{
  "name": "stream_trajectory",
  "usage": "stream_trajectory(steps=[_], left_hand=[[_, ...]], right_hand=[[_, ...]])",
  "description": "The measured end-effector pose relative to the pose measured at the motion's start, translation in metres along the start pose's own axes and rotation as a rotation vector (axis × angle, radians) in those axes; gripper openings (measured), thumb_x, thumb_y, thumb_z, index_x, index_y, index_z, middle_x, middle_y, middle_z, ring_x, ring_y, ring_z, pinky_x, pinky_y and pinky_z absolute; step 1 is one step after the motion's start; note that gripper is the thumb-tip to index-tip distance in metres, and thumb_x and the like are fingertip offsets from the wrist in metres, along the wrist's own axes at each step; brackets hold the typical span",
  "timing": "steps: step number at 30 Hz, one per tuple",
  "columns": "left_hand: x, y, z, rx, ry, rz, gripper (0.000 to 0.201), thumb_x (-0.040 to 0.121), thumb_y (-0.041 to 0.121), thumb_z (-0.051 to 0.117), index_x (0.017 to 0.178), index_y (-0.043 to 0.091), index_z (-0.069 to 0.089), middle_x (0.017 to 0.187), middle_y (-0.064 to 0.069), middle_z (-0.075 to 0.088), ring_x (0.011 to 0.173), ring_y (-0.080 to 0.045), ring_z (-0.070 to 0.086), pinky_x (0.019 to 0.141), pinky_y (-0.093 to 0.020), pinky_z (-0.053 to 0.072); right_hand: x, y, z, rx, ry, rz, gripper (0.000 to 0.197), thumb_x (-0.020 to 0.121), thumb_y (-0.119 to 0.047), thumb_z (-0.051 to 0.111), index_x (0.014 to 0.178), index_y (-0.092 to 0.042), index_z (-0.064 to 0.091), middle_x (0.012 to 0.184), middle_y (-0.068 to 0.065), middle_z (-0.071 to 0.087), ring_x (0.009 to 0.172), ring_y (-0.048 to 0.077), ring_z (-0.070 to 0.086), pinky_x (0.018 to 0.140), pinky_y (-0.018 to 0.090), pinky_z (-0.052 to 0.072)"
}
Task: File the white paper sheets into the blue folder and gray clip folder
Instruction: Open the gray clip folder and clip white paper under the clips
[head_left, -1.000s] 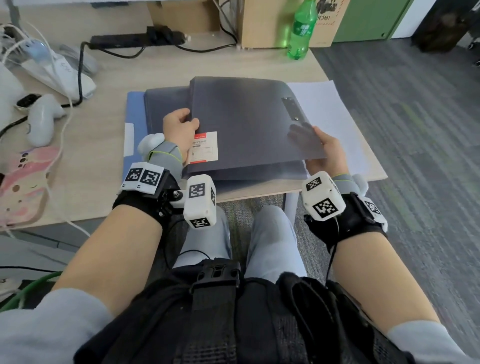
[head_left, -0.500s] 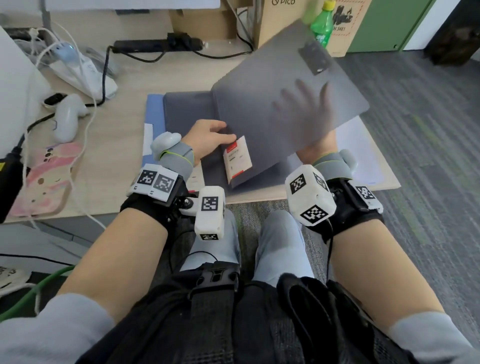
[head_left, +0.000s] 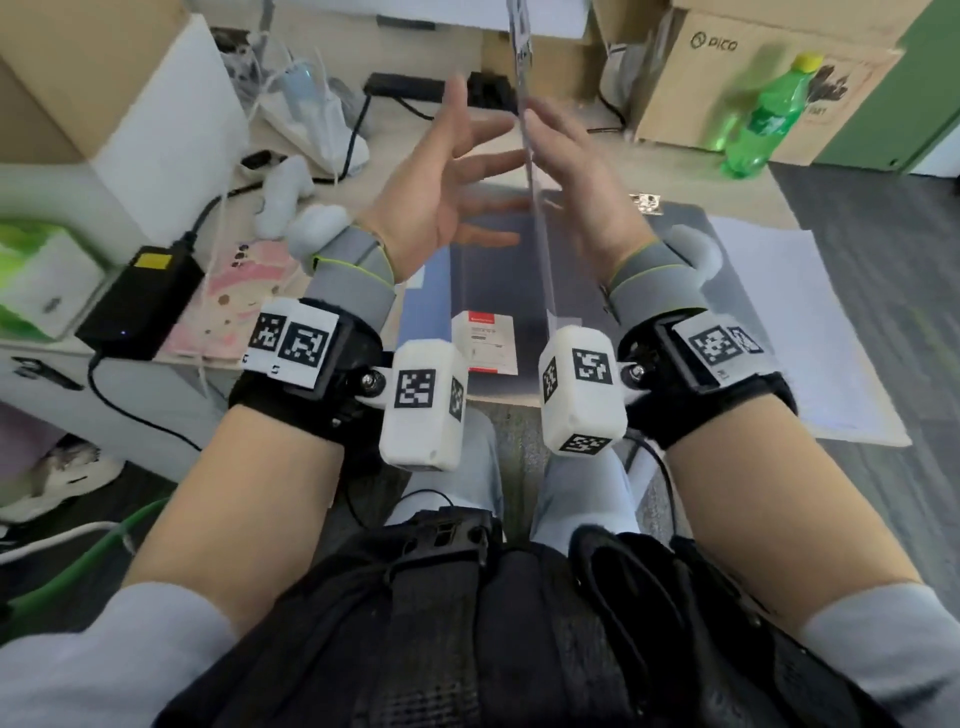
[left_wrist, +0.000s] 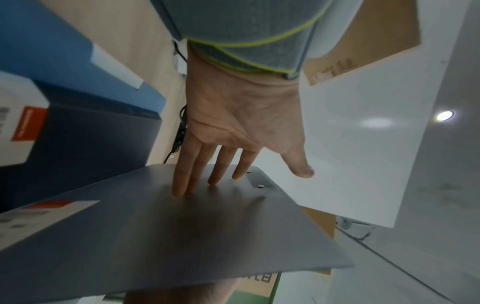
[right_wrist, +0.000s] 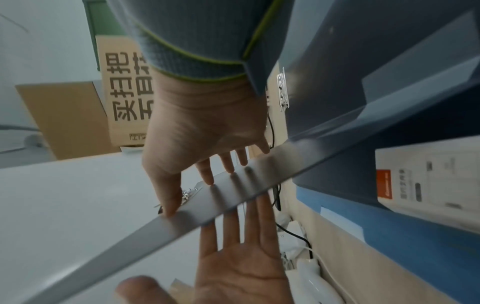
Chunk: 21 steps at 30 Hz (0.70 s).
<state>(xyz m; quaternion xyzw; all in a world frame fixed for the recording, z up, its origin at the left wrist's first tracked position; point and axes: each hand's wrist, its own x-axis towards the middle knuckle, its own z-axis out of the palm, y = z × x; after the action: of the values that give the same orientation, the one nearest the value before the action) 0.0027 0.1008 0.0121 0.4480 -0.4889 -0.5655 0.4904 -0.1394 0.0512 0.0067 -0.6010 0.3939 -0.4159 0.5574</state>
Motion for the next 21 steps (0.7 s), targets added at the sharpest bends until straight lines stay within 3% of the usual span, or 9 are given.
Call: stream_trajectory(steps=[3, 6, 9, 12, 14, 16, 18, 21], left_hand=[[-0.010, 0.003, -0.026, 0.024, 0.010, 0.030, 0.066, 0.094, 0.060, 0.014, 0.132, 0.021, 0.052, 0.125, -0.004, 0.063, 0.105, -0.028, 0.066, 0.074, -0.039, 0.056], [-0.018, -0.004, -0.060, -0.009, 0.072, -0.003, 0.064, 0.078, 0.050, 0.052, 0.129, 0.012, 0.054, 0.126, -0.009, 0.059, 0.107, -0.033, 0.058, 0.076, -0.038, 0.053], [-0.023, -0.014, -0.084, -0.053, 0.149, -0.043, 0.064, 0.063, 0.024, 0.054, 0.124, 0.006, 0.053, 0.120, -0.018, 0.052, 0.106, -0.036, 0.049, 0.076, -0.035, 0.046], [-0.031, -0.025, -0.103, -0.018, 0.146, -0.096, 0.069, 0.054, 0.013, 0.049, 0.123, 0.008, 0.055, 0.122, -0.019, 0.054, 0.103, -0.041, 0.050, 0.074, -0.037, 0.048], [-0.032, -0.032, -0.113, -0.006, 0.187, -0.151, 0.065, 0.057, 0.005, 0.043, 0.120, 0.008, 0.057, 0.123, -0.022, 0.057, 0.100, -0.042, 0.056, 0.072, -0.041, 0.054], [-0.031, -0.038, -0.117, -0.023, 0.232, -0.220, 0.051, 0.065, 0.008, 0.044, 0.114, 0.004, 0.059, 0.118, -0.021, 0.061, 0.095, -0.038, 0.059, 0.072, -0.045, 0.057], [-0.026, -0.045, -0.123, -0.027, 0.283, -0.271, 0.021, 0.085, 0.016, 0.047, 0.100, 0.010, 0.060, 0.105, -0.012, 0.064, 0.089, -0.032, 0.059, 0.079, -0.046, 0.054], [-0.018, -0.060, -0.133, 0.015, 0.322, -0.310, 0.020, 0.097, 0.010, 0.041, 0.092, 0.011, 0.060, 0.094, -0.010, 0.064, 0.084, -0.026, 0.061, 0.087, -0.046, 0.051]], right_hand=[[0.006, 0.004, 0.026, -0.025, -0.028, 0.033, 0.065, 0.072, -0.046, 0.069, 0.131, -0.023, 0.051, 0.137, -0.005, 0.051, 0.127, 0.009, 0.047, 0.099, 0.023, 0.041], [0.016, 0.014, 0.053, -0.082, -0.043, 0.044, 0.075, 0.057, -0.043, 0.080, 0.125, -0.021, 0.057, 0.133, 0.000, 0.055, 0.123, 0.013, 0.052, 0.106, 0.032, 0.043], [0.025, 0.025, 0.064, -0.178, -0.061, 0.084, 0.070, 0.061, -0.036, 0.076, 0.127, -0.020, 0.055, 0.134, 0.000, 0.053, 0.124, 0.013, 0.051, 0.106, 0.028, 0.040], [0.035, 0.038, 0.075, -0.276, -0.079, 0.149, 0.067, 0.070, -0.033, 0.077, 0.131, -0.019, 0.052, 0.137, 0.001, 0.050, 0.125, 0.012, 0.047, 0.100, 0.022, 0.037], [0.040, 0.045, 0.086, -0.339, -0.082, 0.192, 0.075, 0.061, -0.042, 0.076, 0.129, -0.024, 0.053, 0.139, 0.001, 0.048, 0.130, 0.016, 0.043, 0.108, 0.028, 0.036], [0.044, 0.053, 0.090, -0.395, -0.077, 0.222, 0.079, 0.055, -0.046, 0.073, 0.129, -0.026, 0.053, 0.141, 0.003, 0.046, 0.135, 0.022, 0.037, 0.113, 0.036, 0.033], [0.049, 0.062, 0.094, -0.445, -0.079, 0.250, 0.073, 0.064, -0.042, 0.074, 0.131, -0.024, 0.051, 0.143, 0.006, 0.043, 0.137, 0.027, 0.032, 0.114, 0.040, 0.031], [0.057, 0.071, 0.091, -0.509, -0.071, 0.292, 0.065, 0.075, -0.034, 0.072, 0.135, -0.024, 0.048, 0.145, 0.006, 0.040, 0.138, 0.028, 0.031, 0.114, 0.040, 0.031]])
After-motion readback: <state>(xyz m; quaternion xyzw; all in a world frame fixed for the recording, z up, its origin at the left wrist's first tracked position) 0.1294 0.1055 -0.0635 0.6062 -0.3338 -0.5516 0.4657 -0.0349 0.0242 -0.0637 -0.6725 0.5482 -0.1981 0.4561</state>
